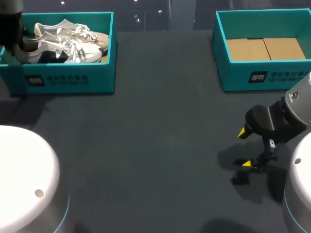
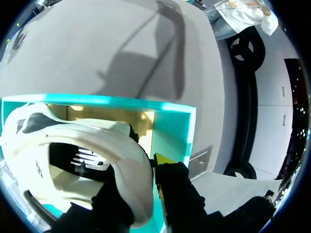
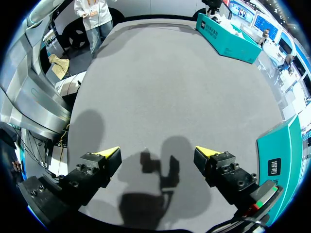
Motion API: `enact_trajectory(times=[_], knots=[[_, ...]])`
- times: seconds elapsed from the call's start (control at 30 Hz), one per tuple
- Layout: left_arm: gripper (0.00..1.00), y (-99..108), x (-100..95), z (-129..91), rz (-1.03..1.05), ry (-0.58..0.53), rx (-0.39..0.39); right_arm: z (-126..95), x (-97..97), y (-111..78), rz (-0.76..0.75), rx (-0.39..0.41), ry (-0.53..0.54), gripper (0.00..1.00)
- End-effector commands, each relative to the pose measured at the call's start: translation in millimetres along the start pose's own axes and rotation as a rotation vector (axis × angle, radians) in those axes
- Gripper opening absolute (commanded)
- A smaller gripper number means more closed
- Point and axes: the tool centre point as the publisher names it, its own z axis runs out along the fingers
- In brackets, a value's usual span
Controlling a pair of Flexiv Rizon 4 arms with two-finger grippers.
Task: Take the shoe out of the shoebox, open the shoe tongue, remove and reinsert the insole, then place the shoe into the shoebox
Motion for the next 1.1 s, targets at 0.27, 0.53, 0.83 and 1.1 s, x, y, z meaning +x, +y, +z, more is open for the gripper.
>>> enact_trajectory(times=[0.27,0.53,0.83,1.1], knots=[[0.00,20,10.6,-50,-0.069,0.020,0.025,0,2.3,-0.1,0.000,0.002,-0.004,1.00],[0.00,6,21.3,-92,-0.062,0.000,0.032,0,2.3,-0.1,0.000,0.002,-0.004,1.00],[0.00,-19,20.6,-131,-0.054,0.028,0.012,0,2.3,-0.1,0.000,0.002,-0.004,1.00],[0.00,-19,20.6,-131,-0.054,0.028,0.012,0,2.3,-0.1,0.000,0.002,-0.004,1.00]])
